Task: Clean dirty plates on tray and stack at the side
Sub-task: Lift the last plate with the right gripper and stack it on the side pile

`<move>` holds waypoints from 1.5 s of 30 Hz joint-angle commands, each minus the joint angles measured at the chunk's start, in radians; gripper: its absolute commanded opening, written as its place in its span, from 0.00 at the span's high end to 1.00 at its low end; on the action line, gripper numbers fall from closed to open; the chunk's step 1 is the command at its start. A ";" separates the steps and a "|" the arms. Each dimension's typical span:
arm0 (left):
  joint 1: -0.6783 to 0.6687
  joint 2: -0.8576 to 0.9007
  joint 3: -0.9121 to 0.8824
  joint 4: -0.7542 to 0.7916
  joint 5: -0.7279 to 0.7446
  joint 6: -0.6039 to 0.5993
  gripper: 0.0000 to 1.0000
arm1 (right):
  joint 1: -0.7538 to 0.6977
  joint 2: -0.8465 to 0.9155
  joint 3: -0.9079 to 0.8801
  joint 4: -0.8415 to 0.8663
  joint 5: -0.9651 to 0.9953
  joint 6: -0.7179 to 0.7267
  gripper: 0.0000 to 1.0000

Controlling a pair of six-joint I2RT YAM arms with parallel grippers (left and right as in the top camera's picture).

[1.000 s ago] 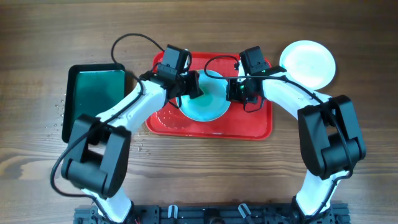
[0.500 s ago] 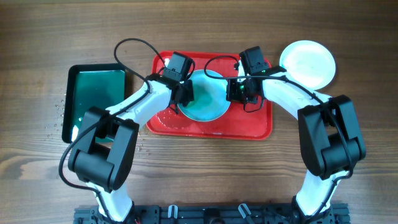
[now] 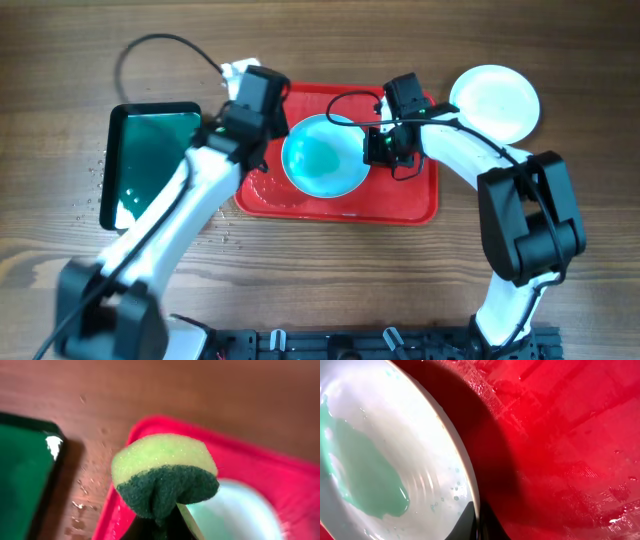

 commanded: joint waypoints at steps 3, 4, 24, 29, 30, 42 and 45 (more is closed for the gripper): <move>0.130 -0.190 -0.006 -0.081 -0.035 -0.161 0.96 | 0.015 0.024 0.124 -0.053 0.014 -0.087 0.96; 0.150 -0.202 -0.006 -0.103 -0.031 -0.203 0.96 | 0.024 0.021 0.144 -0.059 0.025 -0.092 0.96; 0.495 -0.253 -0.006 -0.330 -0.017 -0.362 0.96 | 0.461 -0.002 0.430 -0.214 1.336 -0.463 0.96; 0.508 -0.253 -0.006 -0.330 -0.017 -0.362 0.96 | 0.566 -0.002 0.430 -0.060 1.567 -0.695 0.96; 0.508 -0.253 -0.006 -0.330 -0.017 -0.361 0.96 | 0.582 -0.002 0.430 -0.018 1.588 -0.752 0.96; 0.508 -0.253 -0.006 -0.331 -0.018 -0.361 0.96 | 0.658 -0.002 0.430 0.327 1.676 -1.101 0.96; 0.508 -0.253 -0.006 -0.331 -0.018 -0.361 0.96 | 0.658 -0.002 0.430 0.327 1.675 -1.100 0.96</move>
